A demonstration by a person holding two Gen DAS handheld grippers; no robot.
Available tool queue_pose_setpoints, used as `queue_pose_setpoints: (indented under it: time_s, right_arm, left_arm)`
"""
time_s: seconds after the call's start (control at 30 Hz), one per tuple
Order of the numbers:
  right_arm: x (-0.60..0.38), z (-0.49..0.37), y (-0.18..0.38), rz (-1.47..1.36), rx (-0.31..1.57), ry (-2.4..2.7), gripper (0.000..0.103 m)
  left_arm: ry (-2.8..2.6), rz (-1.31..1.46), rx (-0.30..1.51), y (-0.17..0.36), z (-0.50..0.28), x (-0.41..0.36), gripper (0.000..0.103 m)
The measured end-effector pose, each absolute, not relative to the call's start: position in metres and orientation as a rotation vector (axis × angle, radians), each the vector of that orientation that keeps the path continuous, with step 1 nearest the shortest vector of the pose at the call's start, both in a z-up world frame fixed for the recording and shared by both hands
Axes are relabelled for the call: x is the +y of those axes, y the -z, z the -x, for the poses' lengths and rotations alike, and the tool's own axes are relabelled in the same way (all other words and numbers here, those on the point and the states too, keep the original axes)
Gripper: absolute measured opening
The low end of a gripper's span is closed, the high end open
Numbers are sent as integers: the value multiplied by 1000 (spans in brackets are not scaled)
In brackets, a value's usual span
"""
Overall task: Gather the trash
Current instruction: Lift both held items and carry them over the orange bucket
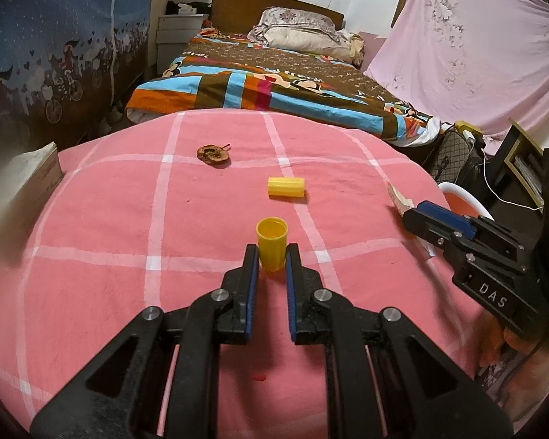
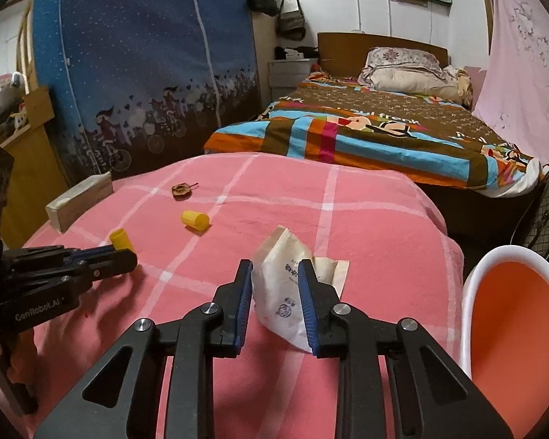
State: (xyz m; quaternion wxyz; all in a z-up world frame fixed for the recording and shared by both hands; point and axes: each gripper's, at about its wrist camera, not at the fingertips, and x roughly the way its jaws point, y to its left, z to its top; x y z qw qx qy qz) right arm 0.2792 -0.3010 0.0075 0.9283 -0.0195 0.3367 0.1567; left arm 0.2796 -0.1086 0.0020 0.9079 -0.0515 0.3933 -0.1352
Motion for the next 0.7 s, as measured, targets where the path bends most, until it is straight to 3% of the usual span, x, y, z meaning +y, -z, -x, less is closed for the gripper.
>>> queue_pose_setpoints:
  time_s: [0.17, 0.3, 0.33, 0.57, 0.63, 0.7]
  right_arm:
    - [-305, -285, -2, 20, 740, -317, 25]
    - [-309, -286, -1, 20, 747, -241, 66]
    - [-310, -288, 0, 14, 756, -237, 68]
    - [-309, -292, 6, 10, 795, -250, 66]
    - [-308, -292, 7, 9, 798, -269, 45]
    - [-310, -290, 6, 2, 792, -268, 37]
  left_arm:
    - [281, 98, 820, -1, -280, -110, 0]
    - [282, 97, 825, -1, -280, -111, 0]
    - [282, 98, 828, 0, -280, -112, 0]
    - [285, 108, 840, 3, -282, -112, 0]
    - [288, 107, 838, 3, -281, -113, 0]
    - [289, 107, 831, 2, -280, -114, 0]
